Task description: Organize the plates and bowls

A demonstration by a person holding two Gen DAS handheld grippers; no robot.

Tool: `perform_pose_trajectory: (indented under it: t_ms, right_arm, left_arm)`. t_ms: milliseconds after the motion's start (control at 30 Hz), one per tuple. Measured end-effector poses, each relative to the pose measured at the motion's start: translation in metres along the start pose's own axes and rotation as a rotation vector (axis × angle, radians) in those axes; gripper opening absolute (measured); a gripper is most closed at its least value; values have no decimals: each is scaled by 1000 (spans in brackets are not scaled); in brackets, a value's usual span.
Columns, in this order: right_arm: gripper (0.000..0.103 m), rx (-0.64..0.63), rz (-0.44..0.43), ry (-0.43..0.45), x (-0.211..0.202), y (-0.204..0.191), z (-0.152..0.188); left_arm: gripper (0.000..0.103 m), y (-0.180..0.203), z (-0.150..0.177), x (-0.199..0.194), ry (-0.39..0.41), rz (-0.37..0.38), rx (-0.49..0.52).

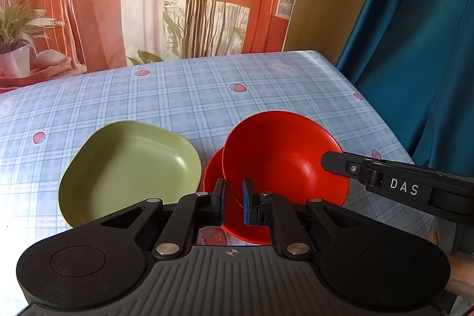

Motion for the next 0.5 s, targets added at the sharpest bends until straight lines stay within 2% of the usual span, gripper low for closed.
perform_pose_trajectory:
  t_ms: [500]
  right_arm:
    - [9,4,0,-3,2,2,1]
  left_arm:
    - [12,0,0,4,-11,1,-4]
Point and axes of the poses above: each gripper's, at about its wrist camera, not at the fingertips, and x roughly the way its jaws point, y to its right, z to its underside, the point moved 4 cm from there along x, roughly the way its jaws point, and after that the axes turned 6 degrees about -y, right-handed, at the moved point
